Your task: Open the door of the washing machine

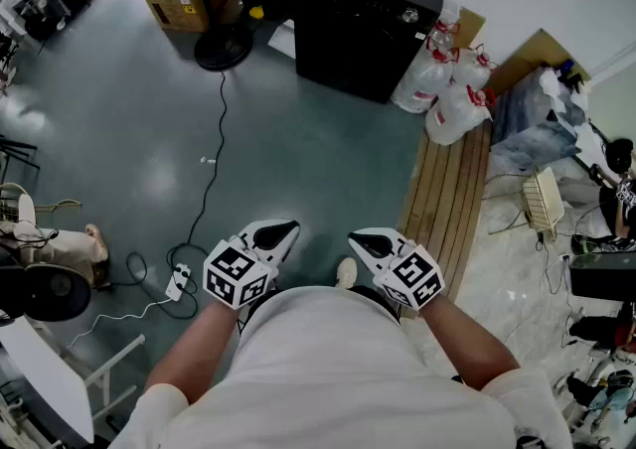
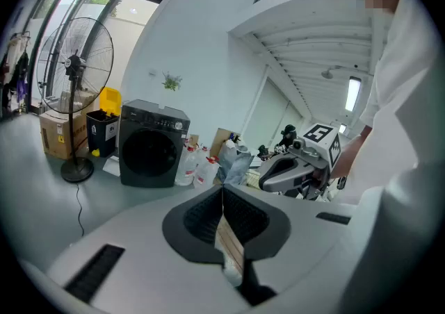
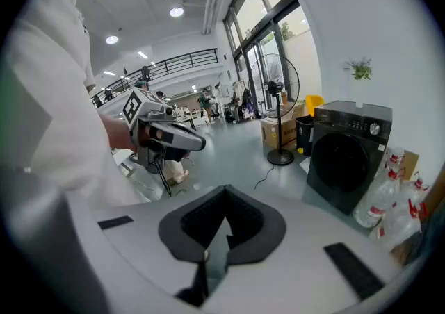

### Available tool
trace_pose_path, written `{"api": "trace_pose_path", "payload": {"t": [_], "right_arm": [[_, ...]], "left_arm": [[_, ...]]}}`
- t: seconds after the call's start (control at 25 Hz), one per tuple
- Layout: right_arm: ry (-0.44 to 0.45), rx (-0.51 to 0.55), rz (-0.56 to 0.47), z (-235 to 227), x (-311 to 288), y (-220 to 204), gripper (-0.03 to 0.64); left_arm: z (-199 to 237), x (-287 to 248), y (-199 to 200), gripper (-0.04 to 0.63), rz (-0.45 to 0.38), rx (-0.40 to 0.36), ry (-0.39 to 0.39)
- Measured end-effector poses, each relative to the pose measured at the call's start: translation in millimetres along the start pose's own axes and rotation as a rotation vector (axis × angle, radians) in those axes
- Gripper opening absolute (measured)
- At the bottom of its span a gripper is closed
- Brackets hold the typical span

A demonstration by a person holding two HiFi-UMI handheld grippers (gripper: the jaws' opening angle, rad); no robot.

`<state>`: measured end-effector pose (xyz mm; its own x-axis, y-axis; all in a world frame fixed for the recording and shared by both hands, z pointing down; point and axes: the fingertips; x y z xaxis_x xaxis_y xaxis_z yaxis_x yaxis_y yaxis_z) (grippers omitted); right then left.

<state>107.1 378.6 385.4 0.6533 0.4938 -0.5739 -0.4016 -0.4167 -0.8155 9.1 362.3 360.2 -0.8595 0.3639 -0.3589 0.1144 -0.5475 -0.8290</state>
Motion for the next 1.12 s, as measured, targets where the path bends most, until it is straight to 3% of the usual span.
{"api": "trace_pose_path", "payload": {"t": [0.2, 0.4, 0.72, 0.84, 0.88, 1.0, 1.12], "right_arm": [[-0.004, 0.017, -0.001, -72, 34, -17, 0.006], [-0.003, -0.015, 0.001, -119, 24, -19, 0.007], [-0.012, -0.020, 0.030, -179, -56, 30, 0.008], [-0.005, 0.046, 0.055, -197, -92, 62, 0.013], [0.004, 0.069, 0.065, -203, -105, 72, 0.050], [0.012, 0.128, 0.079, -224, -147, 101, 0.065], [0.026, 0.227, 0.122, -245, -187, 122, 0.077]], "left_arm": [[-23, -73, 35, 0.018, -0.035, -0.016, 0.002], [-18, -103, 48, 0.018, -0.029, 0.019, 0.019], [73, -112, 89, 0.018, -0.056, 0.054, 0.032], [112, -104, 116, 0.018, -0.082, 0.047, 0.037], [122, -103, 123, 0.018, -0.082, 0.038, 0.036], [155, -100, 136, 0.018, -0.053, -0.003, 0.038], [179, -97, 140, 0.018, -0.047, 0.009, 0.065]]}}
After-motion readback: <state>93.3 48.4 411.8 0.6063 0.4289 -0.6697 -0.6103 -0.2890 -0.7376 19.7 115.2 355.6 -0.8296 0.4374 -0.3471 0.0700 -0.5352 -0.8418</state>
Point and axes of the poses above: the fingertips, and each gripper's own axes: x backward along the fingers, z to its left, y out of its top, and after that the axes turned 13 degrees about -y, right-handed
